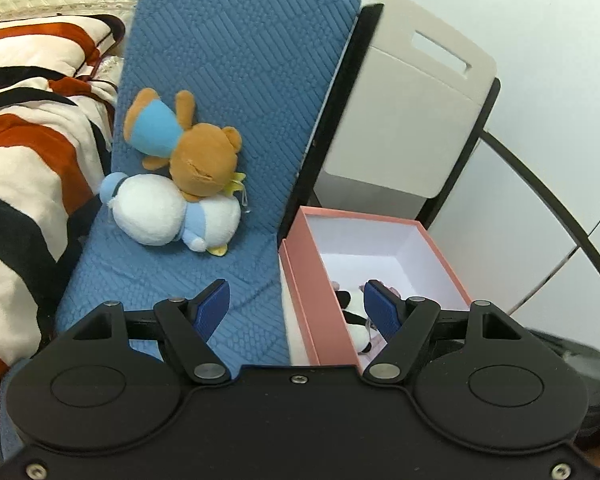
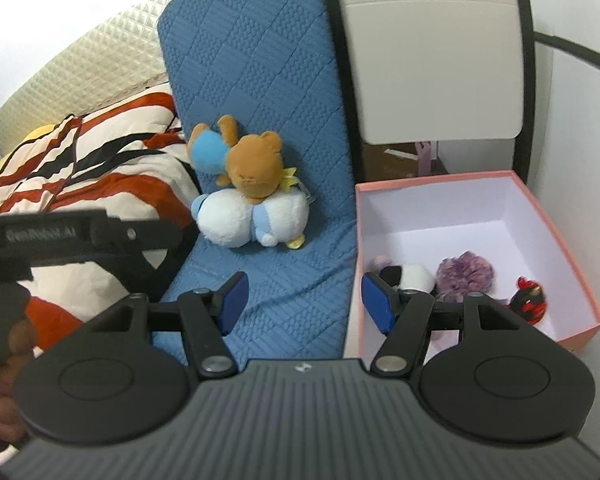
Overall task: Organize objects
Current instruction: 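Withdraw both grippers from the box toward the stacked plush toys, then grasp the white penguin with the left gripper while the right grasps the orange bear, then lift the penguin with the left gripper while the right lifts the bear, then carry the penguin and bear with both grippers over the pink box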
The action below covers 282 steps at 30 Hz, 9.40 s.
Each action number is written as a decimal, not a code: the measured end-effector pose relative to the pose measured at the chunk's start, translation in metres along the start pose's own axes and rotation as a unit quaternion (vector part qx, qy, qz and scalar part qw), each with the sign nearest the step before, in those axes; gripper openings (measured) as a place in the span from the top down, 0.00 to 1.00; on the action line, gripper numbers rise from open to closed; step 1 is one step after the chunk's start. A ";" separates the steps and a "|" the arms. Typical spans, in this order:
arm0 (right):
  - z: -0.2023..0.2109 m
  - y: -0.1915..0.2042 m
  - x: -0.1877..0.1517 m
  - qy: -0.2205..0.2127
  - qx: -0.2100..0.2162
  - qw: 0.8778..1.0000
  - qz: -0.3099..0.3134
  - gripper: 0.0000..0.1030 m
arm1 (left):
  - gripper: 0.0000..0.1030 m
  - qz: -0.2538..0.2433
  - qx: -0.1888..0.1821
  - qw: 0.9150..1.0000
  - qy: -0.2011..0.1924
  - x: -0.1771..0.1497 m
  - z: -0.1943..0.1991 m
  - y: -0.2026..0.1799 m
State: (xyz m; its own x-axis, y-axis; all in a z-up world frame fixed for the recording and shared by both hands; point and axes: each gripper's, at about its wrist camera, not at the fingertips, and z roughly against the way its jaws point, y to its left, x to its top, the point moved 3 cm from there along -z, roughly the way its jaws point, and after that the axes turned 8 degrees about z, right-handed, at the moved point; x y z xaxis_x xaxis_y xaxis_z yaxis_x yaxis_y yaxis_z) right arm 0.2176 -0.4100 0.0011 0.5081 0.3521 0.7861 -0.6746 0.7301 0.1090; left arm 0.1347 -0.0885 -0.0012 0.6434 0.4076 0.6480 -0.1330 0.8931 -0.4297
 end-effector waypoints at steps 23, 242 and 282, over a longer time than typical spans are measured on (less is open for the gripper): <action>-0.038 0.051 -0.019 -0.005 0.013 0.999 0.046 0.37 | 0.28 0.067 0.024 0.996 -0.051 -0.024 0.011 0.081; -0.273 0.031 -0.048 0.160 -0.057 0.984 0.055 0.22 | 0.01 0.337 0.020 0.938 0.075 0.041 -0.304 0.209; -0.161 0.021 -0.076 0.151 -0.014 0.987 -0.045 0.41 | 0.20 0.165 0.044 0.978 0.115 -0.038 -0.197 0.118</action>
State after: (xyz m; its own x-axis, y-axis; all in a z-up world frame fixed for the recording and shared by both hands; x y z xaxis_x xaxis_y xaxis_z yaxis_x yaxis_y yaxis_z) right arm 0.2508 -0.3279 -0.1544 0.7041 0.4415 0.5561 -0.6074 0.7802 0.1497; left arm 0.2431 -0.0363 -0.2009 0.7059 0.6324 0.3190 -0.4208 0.7367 -0.5293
